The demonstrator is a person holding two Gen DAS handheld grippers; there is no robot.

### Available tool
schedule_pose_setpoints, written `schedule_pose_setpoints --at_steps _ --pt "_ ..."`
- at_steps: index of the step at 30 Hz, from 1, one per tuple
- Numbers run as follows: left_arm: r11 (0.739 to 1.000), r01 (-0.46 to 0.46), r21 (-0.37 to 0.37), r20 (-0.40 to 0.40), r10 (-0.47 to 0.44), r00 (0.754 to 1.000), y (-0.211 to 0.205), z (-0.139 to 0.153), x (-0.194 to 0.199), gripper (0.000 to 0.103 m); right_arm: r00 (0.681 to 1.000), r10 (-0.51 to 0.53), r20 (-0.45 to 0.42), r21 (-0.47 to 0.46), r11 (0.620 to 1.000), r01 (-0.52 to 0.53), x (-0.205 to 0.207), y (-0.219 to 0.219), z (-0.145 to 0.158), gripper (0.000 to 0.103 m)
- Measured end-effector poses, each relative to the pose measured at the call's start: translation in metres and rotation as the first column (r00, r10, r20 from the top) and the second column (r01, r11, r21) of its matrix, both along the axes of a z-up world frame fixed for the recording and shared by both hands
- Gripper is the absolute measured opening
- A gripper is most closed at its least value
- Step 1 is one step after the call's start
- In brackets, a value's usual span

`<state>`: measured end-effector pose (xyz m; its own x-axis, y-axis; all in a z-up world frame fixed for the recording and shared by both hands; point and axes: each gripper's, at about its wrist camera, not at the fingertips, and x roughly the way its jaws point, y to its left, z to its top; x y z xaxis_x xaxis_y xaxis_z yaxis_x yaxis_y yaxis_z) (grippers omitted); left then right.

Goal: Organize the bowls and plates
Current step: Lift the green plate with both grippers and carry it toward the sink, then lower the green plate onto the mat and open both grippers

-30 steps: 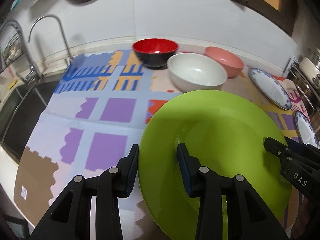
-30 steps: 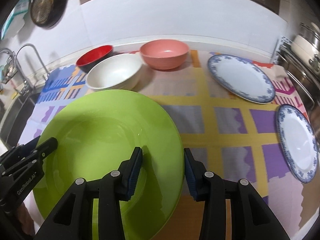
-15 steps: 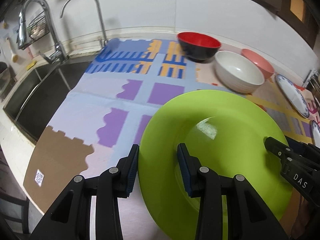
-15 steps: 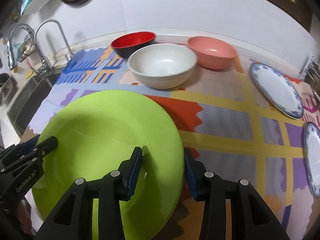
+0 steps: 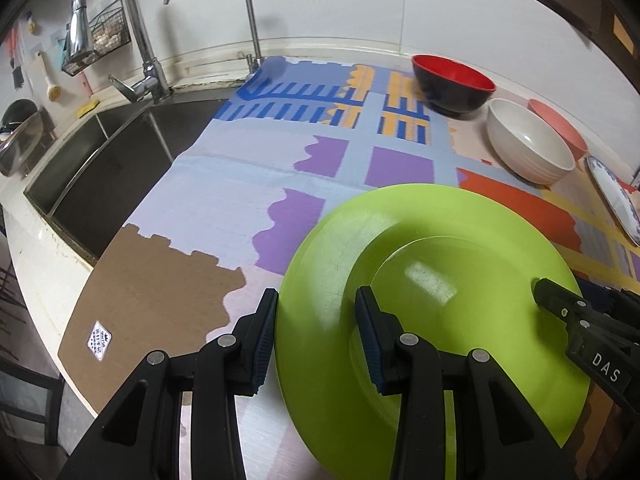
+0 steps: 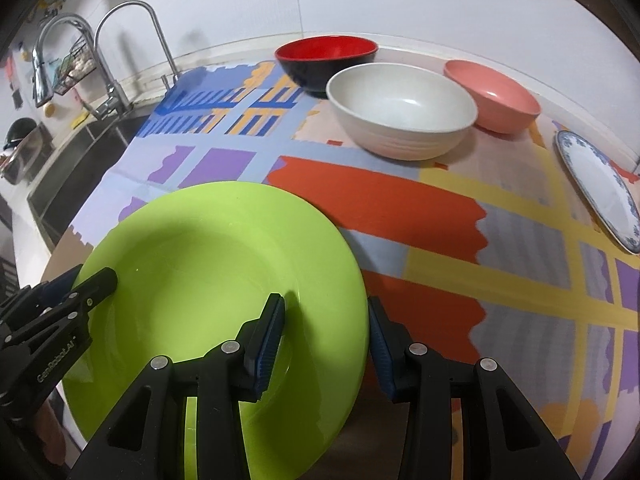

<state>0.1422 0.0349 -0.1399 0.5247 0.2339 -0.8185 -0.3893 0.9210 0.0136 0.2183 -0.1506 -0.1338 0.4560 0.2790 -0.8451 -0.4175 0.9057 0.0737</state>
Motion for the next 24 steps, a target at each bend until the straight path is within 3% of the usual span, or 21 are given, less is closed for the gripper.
schedule_pose_setpoints --at_steps 4,24 --pt "0.999 -0.038 0.009 -0.003 0.038 0.999 0.009 -0.004 -0.001 0.039 1.000 0.024 -0.003 -0.015 1.000 -0.024 -0.002 0.012 -0.003 0.042" --pt "0.999 -0.040 0.037 -0.036 0.041 0.999 0.008 -0.011 0.003 0.043 0.998 0.054 -0.010 -0.039 0.998 -0.055 -0.004 0.022 -0.008 0.043"
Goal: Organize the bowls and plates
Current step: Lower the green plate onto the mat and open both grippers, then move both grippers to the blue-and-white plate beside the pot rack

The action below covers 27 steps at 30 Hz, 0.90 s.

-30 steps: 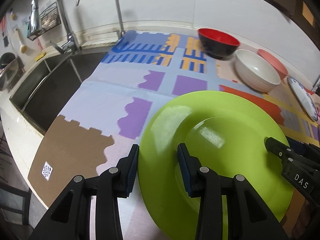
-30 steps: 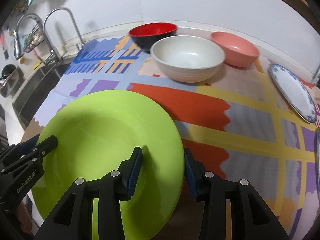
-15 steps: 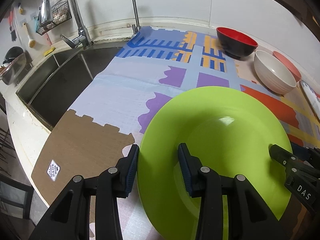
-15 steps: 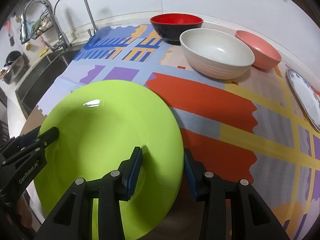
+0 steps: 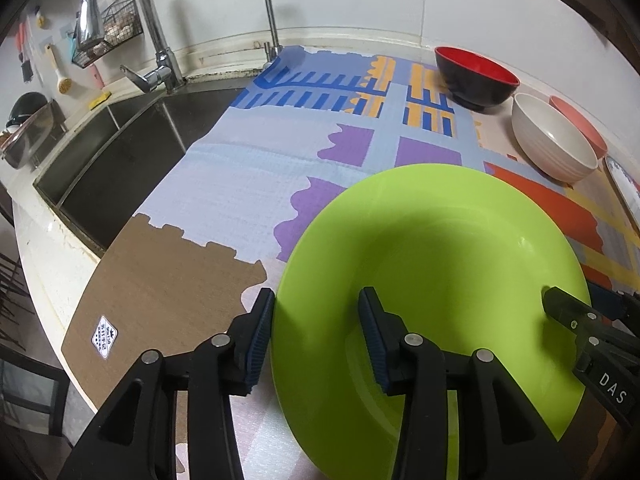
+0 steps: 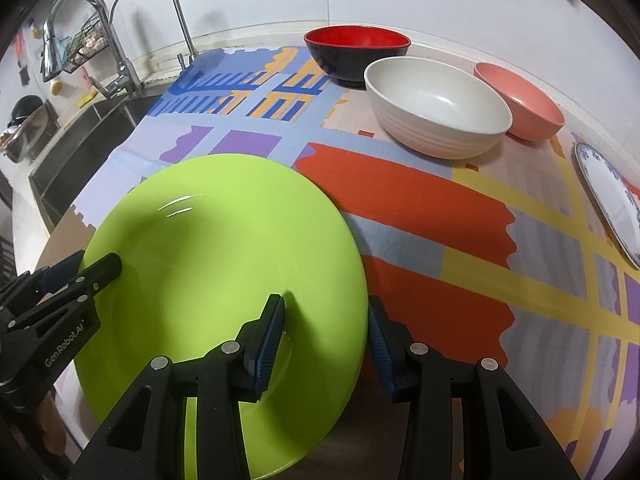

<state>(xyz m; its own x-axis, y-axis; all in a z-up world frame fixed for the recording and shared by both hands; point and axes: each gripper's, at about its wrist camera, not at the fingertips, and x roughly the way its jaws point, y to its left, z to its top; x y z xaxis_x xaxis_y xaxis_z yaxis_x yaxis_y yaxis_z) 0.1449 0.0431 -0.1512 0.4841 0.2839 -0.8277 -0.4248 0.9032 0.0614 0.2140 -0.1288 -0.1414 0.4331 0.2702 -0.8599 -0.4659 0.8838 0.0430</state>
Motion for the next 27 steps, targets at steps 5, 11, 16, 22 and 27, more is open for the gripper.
schedule_pose_setpoints --at_steps 5,11,16,22,27 --pt "0.999 0.015 -0.032 -0.003 -0.015 1.000 0.000 -0.001 0.002 0.055 1.000 -0.001 -0.016 0.011 1.000 0.001 0.003 -0.001 -0.001 0.044" --pt "1.000 0.000 0.003 0.036 -0.001 0.999 -0.002 0.011 -0.003 0.071 1.000 -0.010 -0.013 0.027 1.000 0.010 0.003 -0.004 0.001 0.060" --pt "0.999 0.011 0.047 0.079 -0.015 0.997 -0.009 0.030 -0.004 0.078 0.999 -0.039 0.024 0.053 0.998 0.037 0.001 -0.011 0.014 0.065" --pt "0.996 0.061 0.063 0.161 -0.070 0.984 -0.028 0.059 -0.003 0.091 0.992 -0.074 0.102 0.082 0.994 0.065 -0.004 -0.028 0.042 0.073" --pt "0.988 0.130 0.086 0.221 -0.146 0.964 -0.052 0.080 0.001 0.099 0.977 -0.112 0.180 0.097 0.991 0.095 -0.010 -0.049 0.068 0.078"
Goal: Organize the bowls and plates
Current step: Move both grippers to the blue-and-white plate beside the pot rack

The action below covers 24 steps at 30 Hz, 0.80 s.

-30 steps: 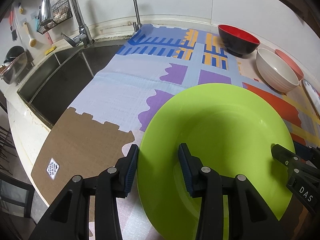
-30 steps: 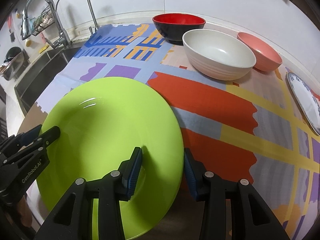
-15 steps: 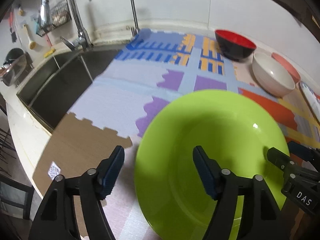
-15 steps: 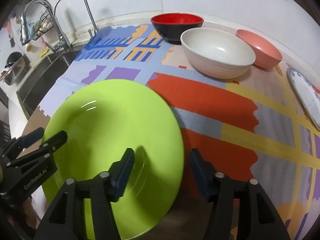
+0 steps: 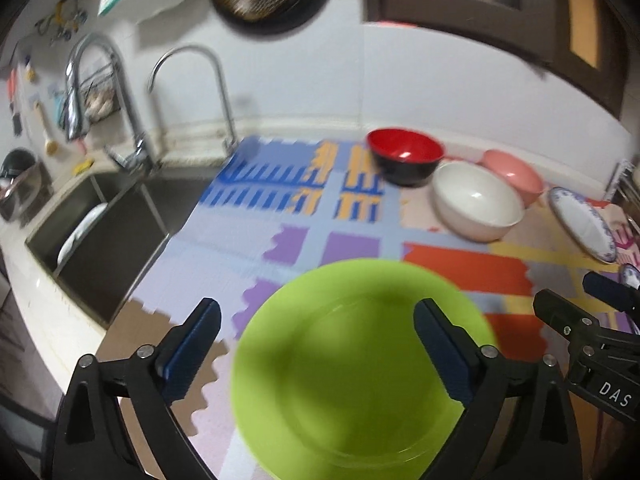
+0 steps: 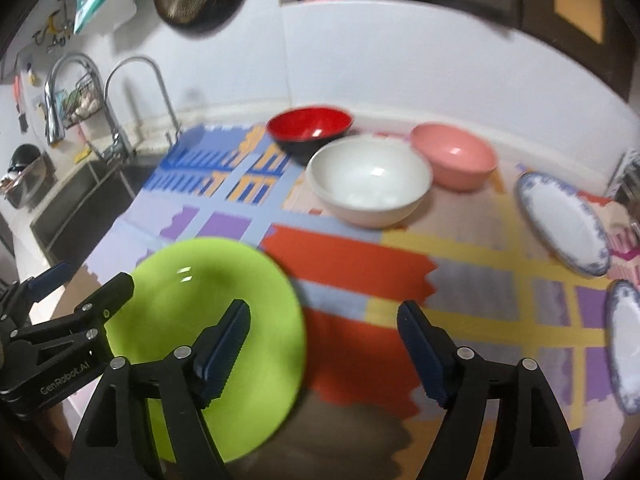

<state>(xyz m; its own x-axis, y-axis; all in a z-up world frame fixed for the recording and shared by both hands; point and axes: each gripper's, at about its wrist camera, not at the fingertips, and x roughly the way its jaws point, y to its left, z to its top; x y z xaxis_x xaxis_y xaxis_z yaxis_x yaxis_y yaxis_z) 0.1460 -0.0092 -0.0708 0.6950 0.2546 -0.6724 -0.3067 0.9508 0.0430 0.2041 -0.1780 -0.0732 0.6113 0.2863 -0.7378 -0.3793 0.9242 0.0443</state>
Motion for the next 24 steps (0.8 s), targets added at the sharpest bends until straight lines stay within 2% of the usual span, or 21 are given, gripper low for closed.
schedule_pose_setpoints --at_steps 4,9,17,24 --pt "0.997 0.082 0.011 0.046 -0.083 0.995 -0.024 0.016 0.005 0.103 0.997 -0.045 0.064 0.004 0.999 0.044 -0.008 -0.024 0.020 0.079" --pt "0.980 0.198 0.030 0.102 -0.200 0.974 -0.063 0.035 0.014 0.103 0.986 -0.133 0.105 0.020 0.991 0.131 -0.017 -0.061 0.038 0.079" --pt "0.925 0.376 0.044 0.165 -0.378 0.911 -0.131 0.062 0.029 0.103 0.942 -0.307 0.136 0.068 0.952 0.300 -0.029 -0.135 0.060 0.079" --pt "0.865 0.496 0.080 0.193 -0.501 0.843 -0.196 0.080 0.047 0.103 0.878 -0.451 0.159 0.088 0.893 0.442 -0.036 -0.196 0.069 0.079"
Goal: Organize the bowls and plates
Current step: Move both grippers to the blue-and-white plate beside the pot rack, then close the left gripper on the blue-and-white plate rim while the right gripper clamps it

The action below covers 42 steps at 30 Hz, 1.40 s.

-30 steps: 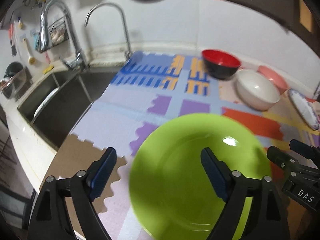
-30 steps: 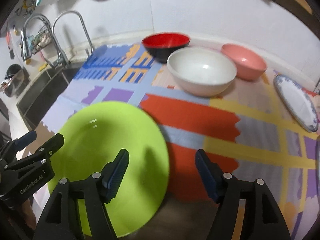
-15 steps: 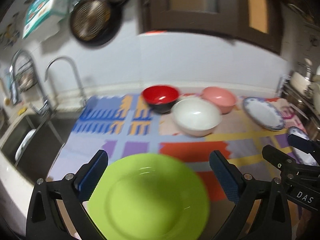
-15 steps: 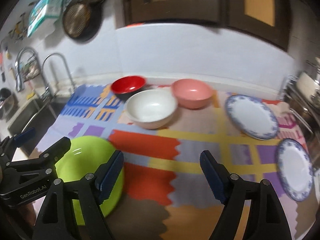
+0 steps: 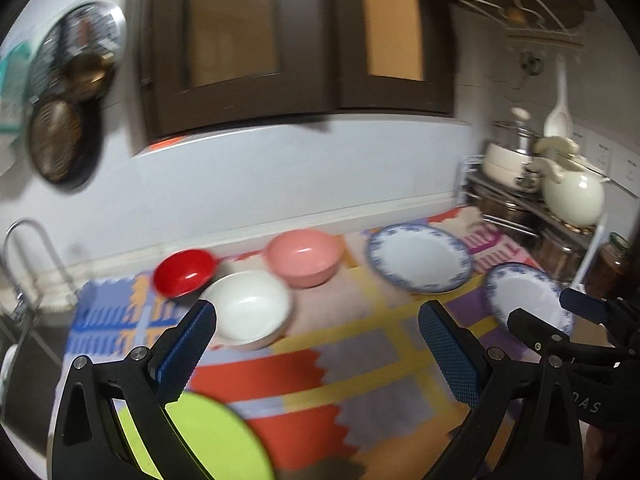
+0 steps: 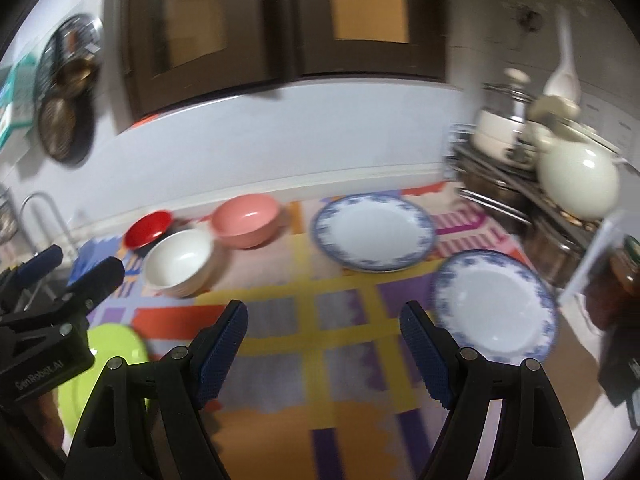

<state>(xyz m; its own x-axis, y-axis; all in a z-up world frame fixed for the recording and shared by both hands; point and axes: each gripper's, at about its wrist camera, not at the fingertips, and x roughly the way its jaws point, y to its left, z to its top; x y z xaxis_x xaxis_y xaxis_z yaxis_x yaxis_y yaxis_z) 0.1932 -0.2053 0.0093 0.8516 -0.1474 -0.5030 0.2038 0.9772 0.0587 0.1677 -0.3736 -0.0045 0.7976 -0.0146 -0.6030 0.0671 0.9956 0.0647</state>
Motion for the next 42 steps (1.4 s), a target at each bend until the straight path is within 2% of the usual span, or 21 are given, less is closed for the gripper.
schedule_pose_setpoints --at_steps 5,9,17,22,27,35,42 --pt "0.995 0.100 -0.005 -0.021 -0.100 0.995 -0.049 0.002 0.016 0.103 0.995 -0.099 0.011 0.015 0.995 0.099 -0.004 -0.045 -0.001 0.079" --pt "0.989 0.147 -0.001 -0.043 -0.146 0.988 -0.084 -0.002 0.029 0.103 0.983 -0.182 0.012 0.022 0.983 0.182 -0.005 -0.079 -0.005 0.079" --pt "0.966 0.257 -0.003 -0.132 -0.255 0.958 -0.155 -0.023 0.055 0.102 0.945 -0.326 -0.001 0.017 0.945 0.326 -0.007 -0.143 -0.018 0.079" --pt "0.958 0.287 -0.011 -0.186 -0.284 0.941 -0.190 -0.039 0.071 0.102 0.919 -0.392 -0.039 0.021 0.919 0.393 -0.003 -0.174 -0.034 0.079" --pt "0.947 0.320 -0.029 -0.270 -0.315 0.910 -0.220 -0.063 0.092 0.100 0.895 -0.439 -0.075 0.027 0.897 0.442 0.006 -0.201 -0.053 0.079" --pt "0.941 0.339 -0.014 -0.394 -0.317 0.863 -0.255 -0.109 0.120 0.089 0.862 -0.487 -0.141 0.036 0.867 0.496 0.024 -0.236 -0.091 0.079" --pt "0.936 0.352 -0.022 -0.453 -0.323 0.831 -0.276 -0.136 0.142 0.084 0.834 -0.514 -0.201 0.051 0.845 0.533 0.037 -0.258 -0.117 0.078"
